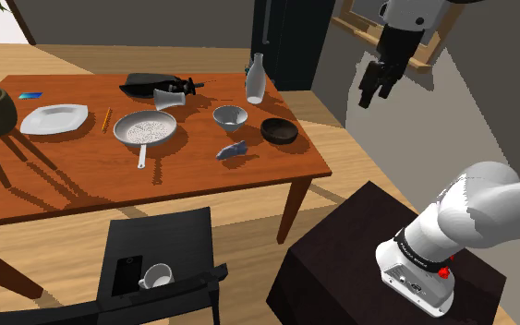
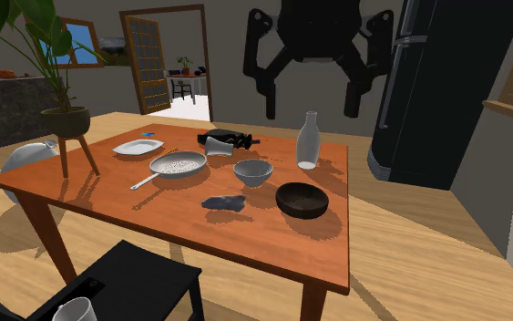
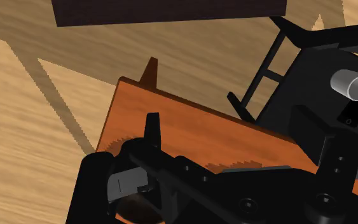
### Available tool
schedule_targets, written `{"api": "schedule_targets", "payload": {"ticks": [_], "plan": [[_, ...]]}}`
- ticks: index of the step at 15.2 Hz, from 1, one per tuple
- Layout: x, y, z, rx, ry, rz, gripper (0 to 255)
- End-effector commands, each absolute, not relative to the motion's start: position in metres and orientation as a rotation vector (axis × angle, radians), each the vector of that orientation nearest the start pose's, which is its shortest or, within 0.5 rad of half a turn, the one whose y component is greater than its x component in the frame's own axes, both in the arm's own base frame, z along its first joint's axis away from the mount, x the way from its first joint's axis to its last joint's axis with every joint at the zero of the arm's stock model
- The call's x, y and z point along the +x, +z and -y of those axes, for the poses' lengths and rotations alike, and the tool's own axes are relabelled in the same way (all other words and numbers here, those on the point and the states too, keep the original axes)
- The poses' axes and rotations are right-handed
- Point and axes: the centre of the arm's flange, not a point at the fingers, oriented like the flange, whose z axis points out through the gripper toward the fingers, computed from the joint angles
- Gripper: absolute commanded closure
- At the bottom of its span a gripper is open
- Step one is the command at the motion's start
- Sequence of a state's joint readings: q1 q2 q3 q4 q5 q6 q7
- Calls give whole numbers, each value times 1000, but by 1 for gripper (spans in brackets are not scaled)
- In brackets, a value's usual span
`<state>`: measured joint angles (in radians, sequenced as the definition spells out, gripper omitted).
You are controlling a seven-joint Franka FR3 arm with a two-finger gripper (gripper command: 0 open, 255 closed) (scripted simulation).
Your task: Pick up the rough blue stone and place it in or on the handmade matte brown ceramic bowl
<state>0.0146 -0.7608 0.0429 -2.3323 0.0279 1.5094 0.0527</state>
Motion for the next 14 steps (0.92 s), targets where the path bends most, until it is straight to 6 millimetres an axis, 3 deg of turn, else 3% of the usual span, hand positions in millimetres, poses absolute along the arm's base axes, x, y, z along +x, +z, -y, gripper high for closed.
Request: {"api": "schedule_targets", "payload": {"ticks": [1, 14], "plan": [[306, 588, -25, -3145, 98, -11, 0], [411, 469, -32, -3148, -61, 623, 0]]}}
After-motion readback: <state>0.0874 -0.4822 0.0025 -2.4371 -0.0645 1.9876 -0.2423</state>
